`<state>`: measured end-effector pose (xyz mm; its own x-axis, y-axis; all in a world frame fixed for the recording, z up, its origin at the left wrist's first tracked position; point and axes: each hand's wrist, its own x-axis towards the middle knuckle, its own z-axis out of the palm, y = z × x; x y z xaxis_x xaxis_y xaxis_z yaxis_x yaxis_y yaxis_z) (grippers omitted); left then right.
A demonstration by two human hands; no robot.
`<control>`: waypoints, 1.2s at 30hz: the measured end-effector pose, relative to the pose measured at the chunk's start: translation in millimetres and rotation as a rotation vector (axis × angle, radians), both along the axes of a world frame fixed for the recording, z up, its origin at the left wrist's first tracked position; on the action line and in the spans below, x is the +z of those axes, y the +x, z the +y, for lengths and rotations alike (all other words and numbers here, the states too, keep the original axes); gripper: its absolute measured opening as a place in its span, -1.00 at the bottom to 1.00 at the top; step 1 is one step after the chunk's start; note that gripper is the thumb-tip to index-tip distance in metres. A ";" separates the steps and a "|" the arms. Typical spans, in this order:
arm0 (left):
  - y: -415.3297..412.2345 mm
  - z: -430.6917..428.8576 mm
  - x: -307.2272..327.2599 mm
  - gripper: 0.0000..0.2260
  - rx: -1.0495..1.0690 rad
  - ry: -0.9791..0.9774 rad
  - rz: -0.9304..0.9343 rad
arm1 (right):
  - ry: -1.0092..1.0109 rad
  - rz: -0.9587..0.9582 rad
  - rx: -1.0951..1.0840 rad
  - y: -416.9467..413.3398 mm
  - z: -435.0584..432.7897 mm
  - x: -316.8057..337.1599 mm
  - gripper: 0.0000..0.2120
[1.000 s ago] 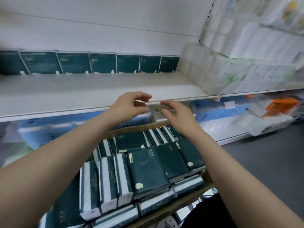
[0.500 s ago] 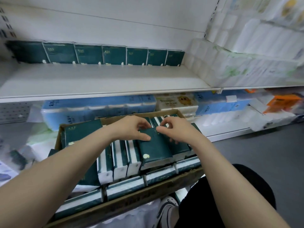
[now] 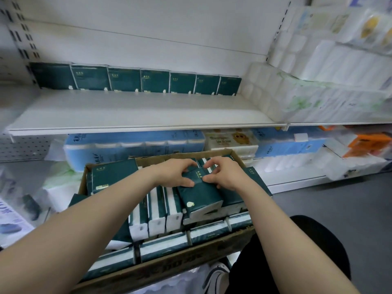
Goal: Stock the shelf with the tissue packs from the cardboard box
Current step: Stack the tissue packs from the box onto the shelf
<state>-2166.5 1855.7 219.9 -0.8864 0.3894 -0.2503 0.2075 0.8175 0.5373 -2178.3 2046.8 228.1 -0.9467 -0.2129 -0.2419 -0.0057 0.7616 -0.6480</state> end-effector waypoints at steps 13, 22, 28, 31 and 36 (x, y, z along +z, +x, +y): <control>-12.8 -15.5 0.4 -0.45 0.207 0.381 0.001 | -0.259 0.218 -0.052 -18.4 -9.2 2.9 -0.77; -28.0 -78.5 39.5 -0.62 0.477 0.764 0.223 | -0.346 0.190 -0.055 -38.8 -39.4 28.6 -0.69; -31.3 -136.8 54.1 -0.56 0.681 0.904 0.331 | -0.463 0.180 0.042 -58.7 -116.3 55.6 -0.67; -31.3 -170.1 58.3 -0.62 0.733 0.892 0.431 | -0.479 0.190 0.071 -71.3 -161.2 64.1 -0.62; -33.8 -229.6 57.4 -0.65 0.861 0.820 0.519 | -0.504 0.234 0.125 -92.3 -237.4 63.2 -0.71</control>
<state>-2200.3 1626.1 277.2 -0.8479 -0.4758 0.2339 0.1159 0.2640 0.9575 -2270.6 1809.5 291.3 -0.9232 -0.3612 0.1313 -0.2625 0.3429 -0.9020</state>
